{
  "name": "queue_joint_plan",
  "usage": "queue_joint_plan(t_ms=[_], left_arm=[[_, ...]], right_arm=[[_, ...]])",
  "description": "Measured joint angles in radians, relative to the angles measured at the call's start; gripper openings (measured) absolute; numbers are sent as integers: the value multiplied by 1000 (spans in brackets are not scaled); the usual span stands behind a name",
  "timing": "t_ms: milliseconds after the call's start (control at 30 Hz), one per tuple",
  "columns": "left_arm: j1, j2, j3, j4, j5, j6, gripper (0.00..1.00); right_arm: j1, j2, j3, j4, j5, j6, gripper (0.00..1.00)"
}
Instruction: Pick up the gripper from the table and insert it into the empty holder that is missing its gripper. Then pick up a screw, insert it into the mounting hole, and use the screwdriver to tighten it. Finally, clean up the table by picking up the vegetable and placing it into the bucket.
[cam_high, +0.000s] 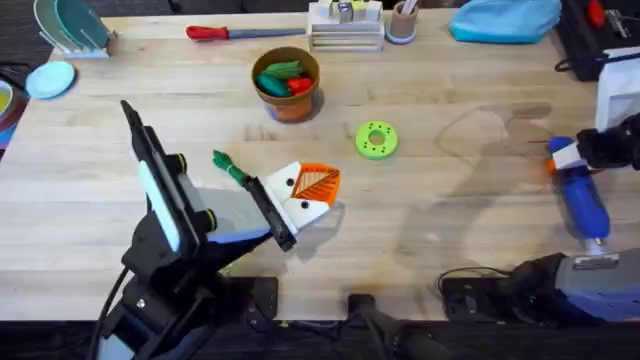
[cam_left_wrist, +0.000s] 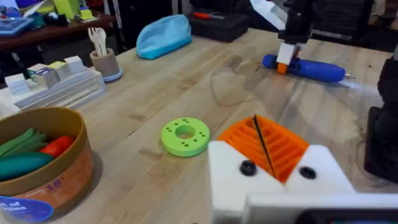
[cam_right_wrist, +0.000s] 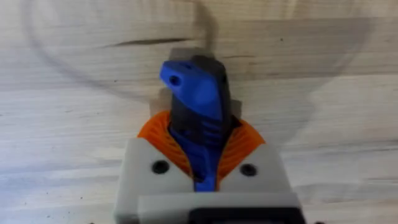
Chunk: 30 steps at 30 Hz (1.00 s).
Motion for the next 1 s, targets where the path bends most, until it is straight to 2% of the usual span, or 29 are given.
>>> queue_joint_plan(t_ms=[133, 400, 633, 767, 1000], left_arm=[[0, 0, 0, 0, 0, 0, 5], [0, 0, 0, 0, 0, 0, 5], [0, 0, 0, 0, 0, 0, 5], [0, 0, 0, 0, 0, 0, 5], [0, 0, 0, 0, 0, 0, 5]], right_arm=[[0, 2, 0, -2, 6, 1, 20], [10, 2, 3, -17, 16, 1, 21], [70, -18, 8, -74, 23, 33, 21], [139, -98, 24, -74, 22, 99, 21], [239, -337, 44, 5, 14, 234, 21]])
